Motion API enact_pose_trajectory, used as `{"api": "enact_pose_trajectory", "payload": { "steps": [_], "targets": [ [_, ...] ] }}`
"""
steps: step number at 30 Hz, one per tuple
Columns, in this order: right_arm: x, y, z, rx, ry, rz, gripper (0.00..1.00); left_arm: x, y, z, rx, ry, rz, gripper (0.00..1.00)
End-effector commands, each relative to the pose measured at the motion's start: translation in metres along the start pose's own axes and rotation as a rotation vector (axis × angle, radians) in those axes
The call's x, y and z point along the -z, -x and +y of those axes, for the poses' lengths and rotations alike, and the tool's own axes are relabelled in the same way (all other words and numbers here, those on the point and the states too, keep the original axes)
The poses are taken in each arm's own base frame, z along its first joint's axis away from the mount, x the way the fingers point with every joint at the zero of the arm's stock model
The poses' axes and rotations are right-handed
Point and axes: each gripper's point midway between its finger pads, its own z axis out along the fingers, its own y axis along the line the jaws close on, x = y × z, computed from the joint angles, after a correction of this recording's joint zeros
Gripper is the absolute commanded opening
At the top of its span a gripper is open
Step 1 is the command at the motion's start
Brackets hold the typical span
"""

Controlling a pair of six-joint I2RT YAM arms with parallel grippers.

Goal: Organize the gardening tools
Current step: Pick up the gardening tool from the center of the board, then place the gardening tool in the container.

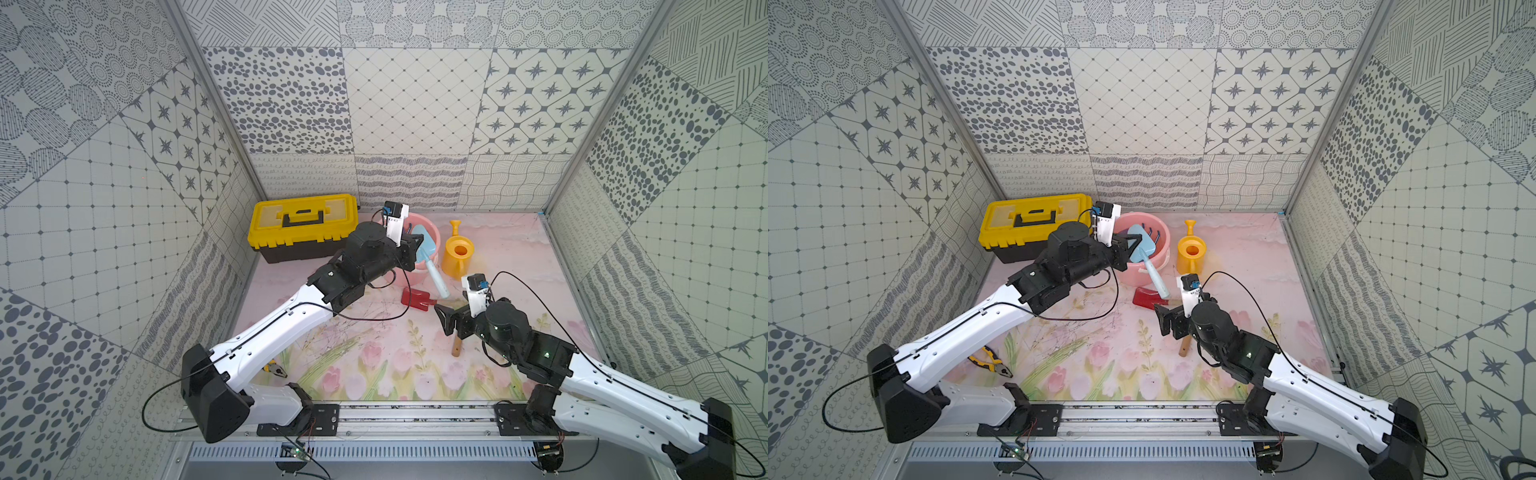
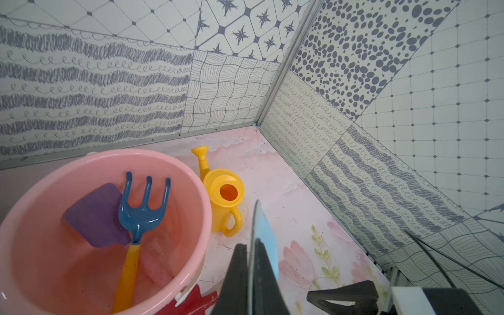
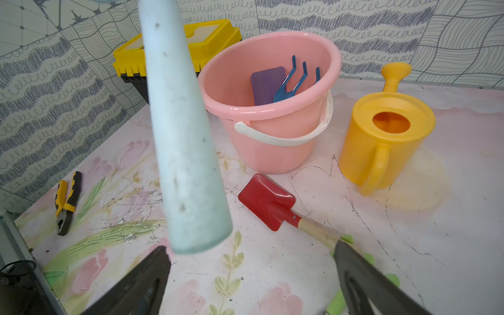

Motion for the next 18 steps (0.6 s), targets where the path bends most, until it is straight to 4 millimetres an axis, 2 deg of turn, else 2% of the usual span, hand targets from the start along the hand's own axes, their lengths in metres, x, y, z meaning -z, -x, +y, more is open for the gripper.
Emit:
{"api": "enact_pose_trajectory", "payload": {
  "steps": [1, 5, 9, 16, 18],
  "targets": [
    [0.006, 0.012, -0.01, -0.035, -0.061, -0.042, 0.97, -0.003, 0.055, 0.02, -0.238, 0.143, -0.158, 0.0],
    [0.009, 0.014, -0.021, -0.05, -0.117, -0.056, 0.97, -0.021, 0.075, 0.036, -0.38, 0.206, -0.185, 0.0],
    [0.011, 0.015, -0.025, -0.056, -0.133, -0.067, 0.97, -0.048, 0.084, 0.059, -0.444, 0.24, -0.164, 0.0],
    [0.009, 0.013, -0.028, -0.05, -0.153, -0.062, 0.97, -0.082, 0.089, 0.098, -0.509, 0.262, -0.154, 0.0],
    [0.009, 0.013, -0.028, -0.045, -0.159, -0.061, 0.97, -0.094, 0.084, 0.109, -0.518, 0.257, -0.135, 0.0]
  ]
}}
